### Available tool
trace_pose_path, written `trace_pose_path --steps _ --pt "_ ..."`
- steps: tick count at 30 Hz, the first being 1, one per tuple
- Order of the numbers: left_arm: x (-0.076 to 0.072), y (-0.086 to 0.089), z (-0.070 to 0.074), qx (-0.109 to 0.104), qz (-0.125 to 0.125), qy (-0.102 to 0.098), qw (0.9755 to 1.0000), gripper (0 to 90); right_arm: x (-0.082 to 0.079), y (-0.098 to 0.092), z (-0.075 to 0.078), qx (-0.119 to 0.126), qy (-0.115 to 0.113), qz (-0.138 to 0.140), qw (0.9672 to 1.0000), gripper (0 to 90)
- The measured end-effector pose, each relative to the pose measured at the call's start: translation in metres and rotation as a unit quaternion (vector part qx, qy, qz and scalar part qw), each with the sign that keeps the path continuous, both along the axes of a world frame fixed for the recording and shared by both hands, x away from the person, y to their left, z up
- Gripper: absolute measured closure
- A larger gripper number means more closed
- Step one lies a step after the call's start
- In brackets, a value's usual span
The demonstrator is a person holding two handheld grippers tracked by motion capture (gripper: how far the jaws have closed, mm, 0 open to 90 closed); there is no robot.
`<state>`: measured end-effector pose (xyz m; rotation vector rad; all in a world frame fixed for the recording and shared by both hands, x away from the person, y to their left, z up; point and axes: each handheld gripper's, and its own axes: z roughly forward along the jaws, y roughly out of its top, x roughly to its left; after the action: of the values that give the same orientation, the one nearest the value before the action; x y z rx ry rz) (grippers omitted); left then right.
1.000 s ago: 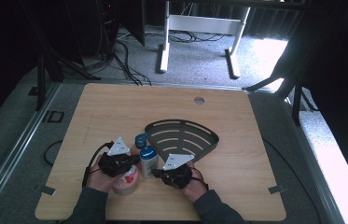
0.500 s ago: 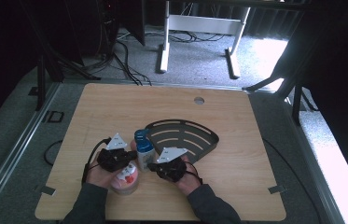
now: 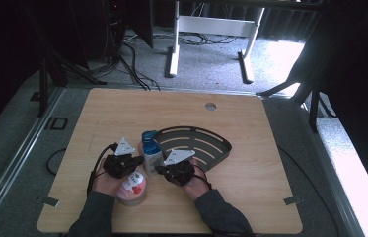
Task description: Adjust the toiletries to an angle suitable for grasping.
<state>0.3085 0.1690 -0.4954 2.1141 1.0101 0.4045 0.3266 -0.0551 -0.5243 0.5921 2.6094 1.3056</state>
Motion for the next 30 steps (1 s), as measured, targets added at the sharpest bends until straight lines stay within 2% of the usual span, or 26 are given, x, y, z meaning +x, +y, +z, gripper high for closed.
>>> trace_pose_path --steps 2,6,7,8,11,17,18,26,30 --pt "-0.002 0.001 0.002 -0.002 -0.001 -0.003 1.0000 89.1 0.001 0.000 0.000 0.000 0.000 -0.003 1.0000 90.0" --pt "-0.016 0.003 0.010 0.003 -0.017 -0.014 0.9997 89.5 -0.005 -0.007 0.002 0.000 -0.001 0.001 1.0000 89.9" --pt "-0.016 0.003 0.010 0.003 -0.017 -0.014 0.9997 89.5 -0.005 -0.007 0.002 0.000 -0.001 0.001 1.0000 89.9" --pt "-0.023 0.004 0.013 0.007 -0.030 -0.015 0.9994 89.4 -0.009 -0.013 0.003 -0.001 -0.003 0.003 1.0000 89.9" --pt "-0.031 0.000 0.016 0.011 -0.042 -0.012 0.9990 89.4 -0.015 -0.021 0.004 -0.004 -0.007 0.003 1.0000 89.9" --pt "-0.042 -0.006 0.017 0.014 -0.067 -0.008 0.9977 89.4 -0.023 -0.040 0.008 -0.005 -0.017 0.000 0.9998 89.2" --pt "-0.046 -0.009 0.018 0.020 -0.074 -0.009 0.9970 89.4 -0.023 -0.044 0.010 -0.004 -0.018 -0.003 0.9998 89.2" --pt "-0.051 -0.014 0.015 0.037 -0.086 -0.003 0.9956 89.6 -0.032 -0.082 0.022 -0.004 -0.036 -0.023 0.9991 88.7" --pt "-0.054 -0.020 0.013 0.051 -0.097 0.003 0.9940 89.5 -0.034 -0.100 0.029 0.002 -0.045 -0.038 0.9983 88.5"
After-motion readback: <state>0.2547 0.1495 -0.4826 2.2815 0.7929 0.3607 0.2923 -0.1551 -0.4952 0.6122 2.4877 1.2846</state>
